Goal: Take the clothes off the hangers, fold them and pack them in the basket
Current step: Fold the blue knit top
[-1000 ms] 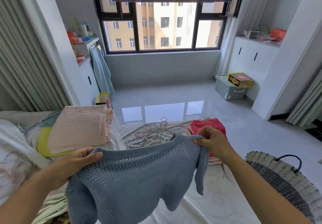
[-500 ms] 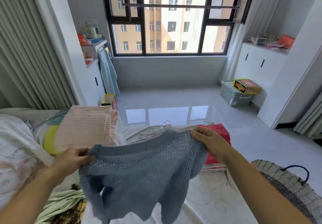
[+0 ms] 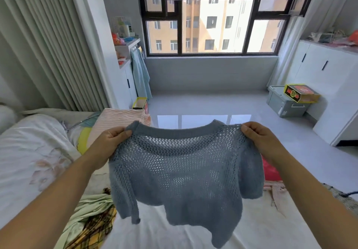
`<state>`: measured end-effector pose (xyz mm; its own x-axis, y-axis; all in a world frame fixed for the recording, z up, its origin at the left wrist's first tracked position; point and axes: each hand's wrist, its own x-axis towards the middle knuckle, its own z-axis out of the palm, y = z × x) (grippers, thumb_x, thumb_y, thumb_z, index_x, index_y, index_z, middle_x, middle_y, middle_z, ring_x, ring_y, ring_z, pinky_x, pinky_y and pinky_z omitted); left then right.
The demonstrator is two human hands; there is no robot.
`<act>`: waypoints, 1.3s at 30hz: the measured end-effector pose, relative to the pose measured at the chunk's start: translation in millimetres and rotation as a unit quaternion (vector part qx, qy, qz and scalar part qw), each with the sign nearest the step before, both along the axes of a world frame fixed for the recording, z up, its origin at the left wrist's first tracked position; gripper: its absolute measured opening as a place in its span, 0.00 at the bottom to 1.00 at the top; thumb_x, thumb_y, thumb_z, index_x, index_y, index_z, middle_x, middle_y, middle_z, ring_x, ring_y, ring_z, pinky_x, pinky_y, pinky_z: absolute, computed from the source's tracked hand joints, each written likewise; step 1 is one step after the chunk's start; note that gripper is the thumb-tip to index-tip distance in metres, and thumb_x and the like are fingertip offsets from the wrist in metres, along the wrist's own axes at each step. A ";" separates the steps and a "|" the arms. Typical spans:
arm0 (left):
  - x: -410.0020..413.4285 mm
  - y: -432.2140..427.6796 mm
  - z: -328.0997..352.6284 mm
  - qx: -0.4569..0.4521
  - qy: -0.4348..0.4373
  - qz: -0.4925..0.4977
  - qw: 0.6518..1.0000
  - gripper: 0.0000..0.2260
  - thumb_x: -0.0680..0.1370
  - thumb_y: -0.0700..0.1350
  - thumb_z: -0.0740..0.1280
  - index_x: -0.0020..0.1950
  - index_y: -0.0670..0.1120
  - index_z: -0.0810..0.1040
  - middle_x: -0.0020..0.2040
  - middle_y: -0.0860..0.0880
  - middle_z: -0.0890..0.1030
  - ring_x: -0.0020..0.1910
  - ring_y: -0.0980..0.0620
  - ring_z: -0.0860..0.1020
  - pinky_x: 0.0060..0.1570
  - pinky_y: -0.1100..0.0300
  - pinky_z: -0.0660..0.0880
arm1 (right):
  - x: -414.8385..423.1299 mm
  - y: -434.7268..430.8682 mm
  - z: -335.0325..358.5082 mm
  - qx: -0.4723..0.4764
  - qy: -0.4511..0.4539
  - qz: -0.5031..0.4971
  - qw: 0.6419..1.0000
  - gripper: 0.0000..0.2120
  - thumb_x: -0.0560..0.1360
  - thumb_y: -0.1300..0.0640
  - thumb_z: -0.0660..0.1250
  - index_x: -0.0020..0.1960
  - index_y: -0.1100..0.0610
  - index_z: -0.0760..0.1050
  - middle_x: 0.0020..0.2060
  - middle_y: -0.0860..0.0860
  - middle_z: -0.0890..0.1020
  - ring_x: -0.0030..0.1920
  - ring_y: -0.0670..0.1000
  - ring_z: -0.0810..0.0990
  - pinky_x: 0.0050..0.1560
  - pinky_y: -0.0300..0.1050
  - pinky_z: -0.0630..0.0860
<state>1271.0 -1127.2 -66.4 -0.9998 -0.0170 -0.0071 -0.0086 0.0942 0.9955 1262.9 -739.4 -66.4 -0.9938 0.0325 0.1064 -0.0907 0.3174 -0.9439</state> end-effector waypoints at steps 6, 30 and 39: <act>-0.6 -3.2 14.1 -0.033 -0.034 -0.114 0.992 0.18 0.53 0.54 0.81 0.37 0.47 0.84 0.36 0.49 0.83 0.36 0.52 0.81 0.34 0.65 0.77 | -5.6 1.9 -4.5 -0.011 -0.004 -0.046 0.999 0.09 0.79 0.56 0.60 0.47 0.60 0.76 0.41 0.52 0.77 0.42 0.50 0.73 0.42 0.42 0.69; -2.3 -0.6 -49.3 -0.324 0.102 0.105 0.935 0.05 0.82 0.40 0.55 0.53 0.43 0.70 0.39 0.45 0.75 0.40 0.43 0.75 0.38 0.52 0.65 | 16.7 0.8 -11.4 0.183 0.099 -0.046 0.977 0.06 0.79 0.55 0.60 0.45 0.55 0.72 0.37 0.49 0.77 0.37 0.42 0.73 0.35 0.29 0.66; 63.7 -34.5 -37.4 -0.353 0.101 -0.033 0.930 0.14 0.72 0.51 0.63 0.45 0.74 0.74 0.45 0.70 0.79 0.44 0.70 0.76 0.44 0.78 0.68 | 63.3 29.3 -42.1 0.198 -0.036 0.080 0.976 0.16 0.69 0.30 0.61 0.40 0.41 0.74 0.38 0.40 0.80 0.38 0.37 0.77 0.37 0.26 0.69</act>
<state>1334.6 -1161.7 -103.7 -0.9786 0.1153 0.1703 0.2006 0.7182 0.6663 1326.2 -710.1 -108.5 -0.9880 -0.1541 0.0089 -0.1076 0.6465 -0.7553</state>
